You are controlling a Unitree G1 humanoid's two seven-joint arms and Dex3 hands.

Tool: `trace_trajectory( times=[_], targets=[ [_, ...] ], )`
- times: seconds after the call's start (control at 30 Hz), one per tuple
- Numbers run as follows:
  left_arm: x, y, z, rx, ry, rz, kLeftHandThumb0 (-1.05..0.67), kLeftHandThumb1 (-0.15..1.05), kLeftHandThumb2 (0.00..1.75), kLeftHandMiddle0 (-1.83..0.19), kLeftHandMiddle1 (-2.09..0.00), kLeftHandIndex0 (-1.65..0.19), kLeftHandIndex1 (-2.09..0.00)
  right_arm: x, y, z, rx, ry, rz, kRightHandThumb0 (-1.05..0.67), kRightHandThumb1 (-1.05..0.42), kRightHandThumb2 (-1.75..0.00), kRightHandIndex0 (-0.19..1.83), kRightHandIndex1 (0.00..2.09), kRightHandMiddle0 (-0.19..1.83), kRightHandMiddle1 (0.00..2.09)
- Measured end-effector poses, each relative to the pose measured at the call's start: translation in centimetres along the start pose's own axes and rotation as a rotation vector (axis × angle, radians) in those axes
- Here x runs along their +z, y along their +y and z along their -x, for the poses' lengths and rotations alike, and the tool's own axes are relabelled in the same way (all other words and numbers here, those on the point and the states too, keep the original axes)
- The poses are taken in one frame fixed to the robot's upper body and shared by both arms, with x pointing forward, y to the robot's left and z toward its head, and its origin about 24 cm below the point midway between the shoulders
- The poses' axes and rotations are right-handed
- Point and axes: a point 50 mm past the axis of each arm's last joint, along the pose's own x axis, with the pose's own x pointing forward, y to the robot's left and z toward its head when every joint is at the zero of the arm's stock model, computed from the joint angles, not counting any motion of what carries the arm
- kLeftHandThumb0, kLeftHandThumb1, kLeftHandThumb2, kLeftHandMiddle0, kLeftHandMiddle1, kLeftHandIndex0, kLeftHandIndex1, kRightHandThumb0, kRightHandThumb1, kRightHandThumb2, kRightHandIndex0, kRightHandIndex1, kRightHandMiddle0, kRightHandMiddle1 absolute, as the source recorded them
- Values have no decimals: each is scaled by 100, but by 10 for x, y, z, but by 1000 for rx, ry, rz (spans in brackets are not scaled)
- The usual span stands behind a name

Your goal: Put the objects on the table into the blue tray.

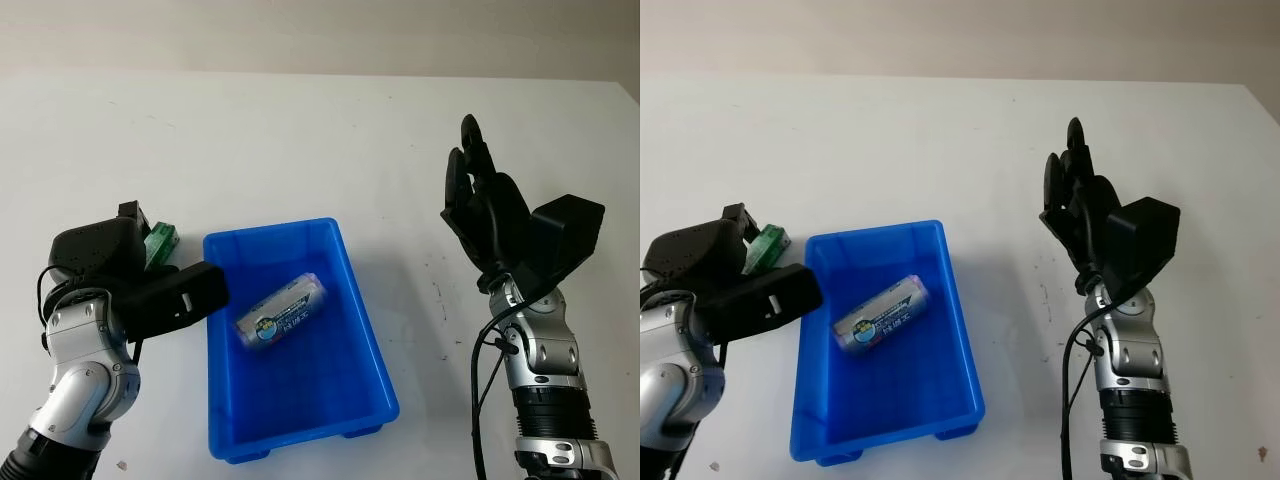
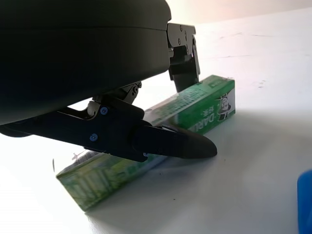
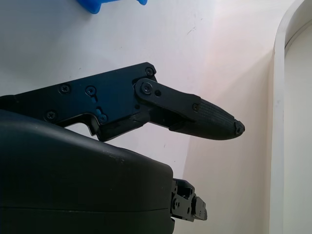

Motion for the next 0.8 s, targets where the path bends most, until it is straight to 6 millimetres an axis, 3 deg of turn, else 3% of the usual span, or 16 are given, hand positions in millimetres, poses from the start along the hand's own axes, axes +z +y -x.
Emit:
trace_trajectory(
  times=[0.03, 0.07, 0.17, 0.23, 0.3, 0.37, 0.43, 0.53, 0.57, 0.67, 0.77, 0.8],
  targets=[
    [0, 3, -1, 10, -17, -33, -42, 105, 34, -94, -209, -6, -209, 0, 0, 0, -1, 0, 0, -70, -105, -73, -19, 0, -19, 0],
    [0, 8, -2, 26, -27, -66, -42, 105, 35, -98, -209, -6, -209, 0, 0, 0, -2, -1, 0, -70, -105, -73, -19, 0, -19, 0],
    [0, 18, -5, 46, -46, -125, -38, 105, 40, -118, -209, -36, -209, 0, -1, 0, -3, -1, 0, -69, -105, -73, -19, 0, -19, 0],
    [1, 24, -8, 57, -61, -158, -38, 105, 44, -121, -209, -39, -209, 0, -1, 0, -2, -1, 0, -70, -105, -73, -19, 0, -19, 0],
    [2, 30, -10, 74, -74, -199, -40, 105, 46, -101, -209, -9, -206, 0, -1, 0, -2, -2, -2, -70, -105, -73, -19, 0, -19, 0],
    [3, 35, -11, 85, -76, -232, -39, 105, 50, -74, -209, 4, -189, 0, -1, 0, 2, -2, -5, -69, -105, -74, -19, 0, -19, 0],
    [3, 41, -13, 75, -63, -229, -39, 105, 53, -52, -209, 5, -174, 1, -1, 0, 4, -3, -5, -69, -105, -74, -19, 0, -19, 0],
    [1, 48, -14, 95, -59, -184, -36, 105, 50, -57, -209, 1, -184, 1, -1, 0, 5, -5, -6, -70, -105, -73, -19, 0, -19, 0],
    [-1, 51, -15, 106, -60, -165, -36, 105, 51, -68, -209, -12, -199, 1, -1, 0, 6, -6, -7, -69, -105, -74, -19, 0, -19, 0],
    [-3, 53, -15, 115, -58, -147, -35, 105, 51, -88, -209, -37, -208, 2, -1, 0, 7, -10, -7, -69, -105, -74, -19, 0, -19, 0],
    [-3, 57, -14, 122, -63, -143, -35, 105, 43, -82, -209, -15, -209, 2, -1, 0, 5, -11, -6, -70, -105, -73, -19, 0, -19, 0],
    [-3, 60, -14, 135, -66, -137, -37, 105, 42, -81, -209, -16, -209, 2, -1, 0, 5, -11, -6, -70, -105, -73, -19, 0, -19, 0]
  ],
)
